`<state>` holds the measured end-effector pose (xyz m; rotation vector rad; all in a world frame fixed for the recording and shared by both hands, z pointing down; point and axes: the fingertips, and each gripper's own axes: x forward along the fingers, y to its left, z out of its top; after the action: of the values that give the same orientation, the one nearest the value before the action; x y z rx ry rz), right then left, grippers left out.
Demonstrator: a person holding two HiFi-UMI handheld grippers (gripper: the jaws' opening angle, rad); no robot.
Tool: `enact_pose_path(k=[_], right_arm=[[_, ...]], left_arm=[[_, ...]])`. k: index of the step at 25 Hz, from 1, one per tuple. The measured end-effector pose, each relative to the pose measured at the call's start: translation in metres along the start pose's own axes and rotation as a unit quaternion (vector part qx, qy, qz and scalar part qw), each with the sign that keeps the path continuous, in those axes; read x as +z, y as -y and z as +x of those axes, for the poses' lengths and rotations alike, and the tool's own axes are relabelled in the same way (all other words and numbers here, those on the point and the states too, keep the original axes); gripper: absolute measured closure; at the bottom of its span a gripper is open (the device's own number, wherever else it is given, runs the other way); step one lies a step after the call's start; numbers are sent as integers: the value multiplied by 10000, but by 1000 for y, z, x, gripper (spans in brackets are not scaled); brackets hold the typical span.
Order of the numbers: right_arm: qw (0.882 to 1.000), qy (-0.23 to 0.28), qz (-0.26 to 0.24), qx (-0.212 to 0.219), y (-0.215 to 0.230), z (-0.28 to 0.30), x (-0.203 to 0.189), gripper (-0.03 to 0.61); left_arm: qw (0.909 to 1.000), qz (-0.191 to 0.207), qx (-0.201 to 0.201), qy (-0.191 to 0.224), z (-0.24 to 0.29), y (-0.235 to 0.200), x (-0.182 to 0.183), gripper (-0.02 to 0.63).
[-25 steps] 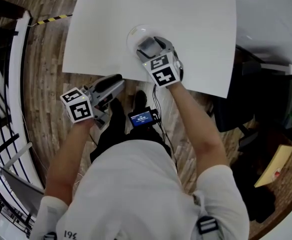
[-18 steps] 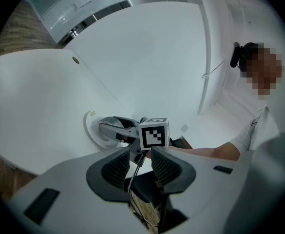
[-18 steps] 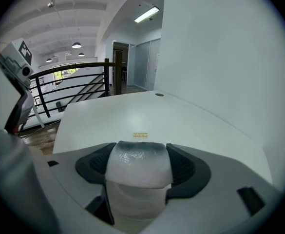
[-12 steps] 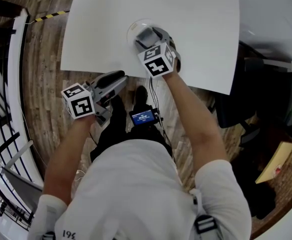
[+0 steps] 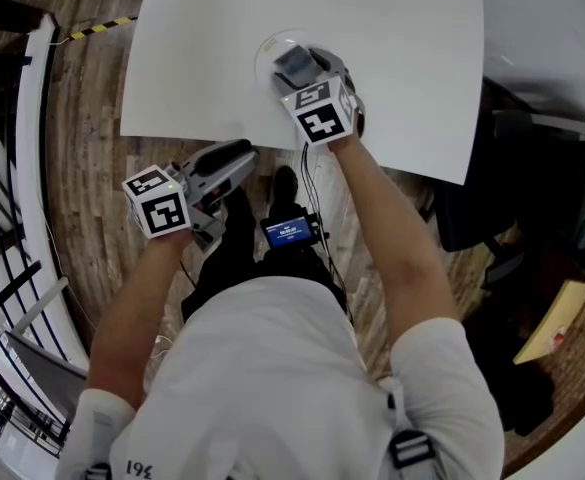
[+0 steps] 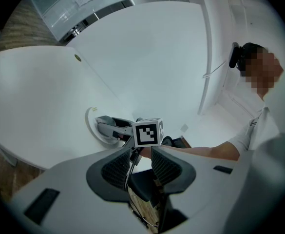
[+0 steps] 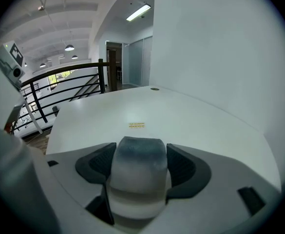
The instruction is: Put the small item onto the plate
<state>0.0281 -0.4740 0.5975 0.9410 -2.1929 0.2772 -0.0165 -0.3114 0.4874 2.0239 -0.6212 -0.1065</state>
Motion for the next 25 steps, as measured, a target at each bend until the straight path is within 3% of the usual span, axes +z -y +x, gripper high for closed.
enact_pose_path(k=[25], right_arm=[[9994,225,258,-75,5,-30,16,253]], left_arm=[[9997,104,-24,239,-3,14,10,486]])
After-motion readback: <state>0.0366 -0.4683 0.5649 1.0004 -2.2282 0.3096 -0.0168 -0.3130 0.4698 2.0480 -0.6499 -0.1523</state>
